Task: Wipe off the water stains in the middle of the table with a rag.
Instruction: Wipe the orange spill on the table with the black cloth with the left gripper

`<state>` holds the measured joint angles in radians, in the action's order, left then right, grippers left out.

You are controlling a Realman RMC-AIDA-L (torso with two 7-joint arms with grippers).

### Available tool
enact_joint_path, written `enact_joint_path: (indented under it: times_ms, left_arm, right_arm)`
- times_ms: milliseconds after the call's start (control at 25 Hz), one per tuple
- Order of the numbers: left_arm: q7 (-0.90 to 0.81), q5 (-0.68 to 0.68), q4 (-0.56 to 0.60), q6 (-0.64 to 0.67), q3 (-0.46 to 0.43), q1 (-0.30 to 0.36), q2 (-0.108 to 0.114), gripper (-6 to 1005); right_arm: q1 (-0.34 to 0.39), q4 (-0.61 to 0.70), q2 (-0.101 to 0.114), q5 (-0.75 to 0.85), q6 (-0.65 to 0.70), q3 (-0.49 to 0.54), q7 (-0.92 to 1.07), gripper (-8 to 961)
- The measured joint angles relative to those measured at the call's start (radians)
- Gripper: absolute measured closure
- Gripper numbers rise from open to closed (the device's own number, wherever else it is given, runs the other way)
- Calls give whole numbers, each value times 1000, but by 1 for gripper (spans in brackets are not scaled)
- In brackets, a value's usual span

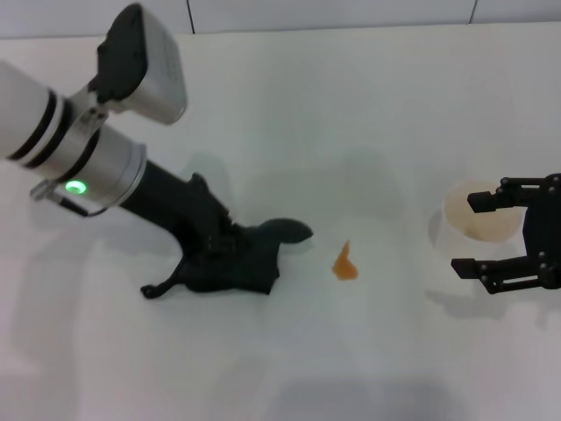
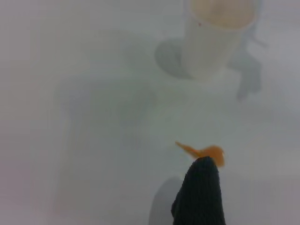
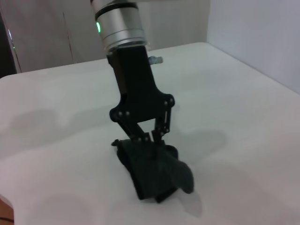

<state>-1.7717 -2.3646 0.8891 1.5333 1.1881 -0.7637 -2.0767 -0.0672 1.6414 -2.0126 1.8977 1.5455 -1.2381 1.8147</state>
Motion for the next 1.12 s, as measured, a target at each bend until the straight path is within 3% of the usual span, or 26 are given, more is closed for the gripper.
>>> enact_joint_path:
  times_ms: [360, 720, 1040, 1120]
  left_arm:
    - [5, 19, -65, -61, 9, -113, -10, 872]
    - [-23, 170, -107, -246, 288, -103, -13, 871]
    - [-28, 252, -124, -328, 435, -91, -15, 875]
    - [-28, 298, -128, -347, 508, -91, -15, 876]
  right_arm:
    - [-5, 0, 0, -3, -4, 9, 0, 124]
    - [-4, 1, 0, -15, -5, 18, 0, 125]
    - [-3, 10, 0, -18, -5, 17, 0, 125]
    - [-3, 12, 0, -19, -5, 17, 0, 125]
